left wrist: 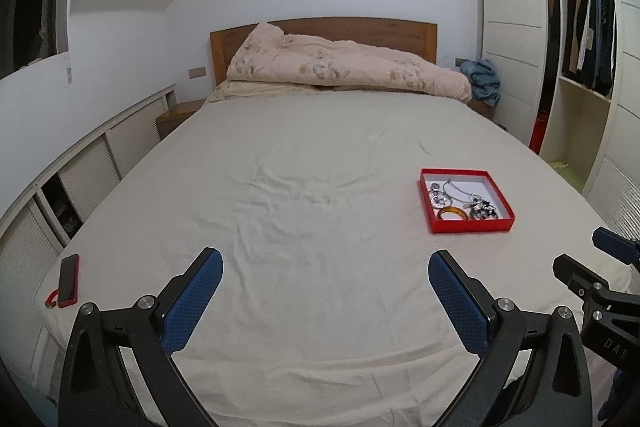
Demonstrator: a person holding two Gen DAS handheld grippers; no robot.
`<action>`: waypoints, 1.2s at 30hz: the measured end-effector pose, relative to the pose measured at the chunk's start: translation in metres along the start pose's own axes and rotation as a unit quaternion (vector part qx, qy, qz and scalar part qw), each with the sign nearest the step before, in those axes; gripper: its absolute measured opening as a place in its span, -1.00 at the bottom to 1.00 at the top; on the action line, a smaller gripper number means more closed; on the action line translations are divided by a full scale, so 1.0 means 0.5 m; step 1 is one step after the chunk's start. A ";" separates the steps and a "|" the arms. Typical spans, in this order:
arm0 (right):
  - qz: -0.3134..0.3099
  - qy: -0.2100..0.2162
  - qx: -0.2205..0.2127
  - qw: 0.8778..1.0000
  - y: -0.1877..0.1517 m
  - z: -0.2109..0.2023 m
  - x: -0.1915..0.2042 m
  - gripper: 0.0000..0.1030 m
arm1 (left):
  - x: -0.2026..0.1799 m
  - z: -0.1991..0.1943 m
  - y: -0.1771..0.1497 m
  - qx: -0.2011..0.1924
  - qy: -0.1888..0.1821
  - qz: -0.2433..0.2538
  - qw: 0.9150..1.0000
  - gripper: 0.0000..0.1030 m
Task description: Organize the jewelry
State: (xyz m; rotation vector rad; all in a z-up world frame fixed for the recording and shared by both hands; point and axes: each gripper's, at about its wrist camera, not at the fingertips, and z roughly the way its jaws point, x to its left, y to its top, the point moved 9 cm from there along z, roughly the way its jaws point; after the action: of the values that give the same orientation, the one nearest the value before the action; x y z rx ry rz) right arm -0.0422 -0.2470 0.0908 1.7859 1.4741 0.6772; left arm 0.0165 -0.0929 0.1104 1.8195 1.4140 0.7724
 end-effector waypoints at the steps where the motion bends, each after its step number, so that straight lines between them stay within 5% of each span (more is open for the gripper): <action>1: 0.001 0.001 0.002 1.000 -0.002 0.003 0.000 0.31 | 0.002 0.002 -0.002 0.002 0.002 0.001 1.000 0.97; 36: -0.002 -0.008 0.033 0.999 -0.009 0.077 0.006 0.31 | 0.025 0.064 -0.021 0.025 0.008 0.008 1.000 0.97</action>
State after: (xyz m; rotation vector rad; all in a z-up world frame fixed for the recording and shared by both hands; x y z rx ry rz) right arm -0.0146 -0.2513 0.0635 1.8350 1.5041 0.6162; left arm 0.0390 -0.0844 0.0838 1.8678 1.4416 0.7672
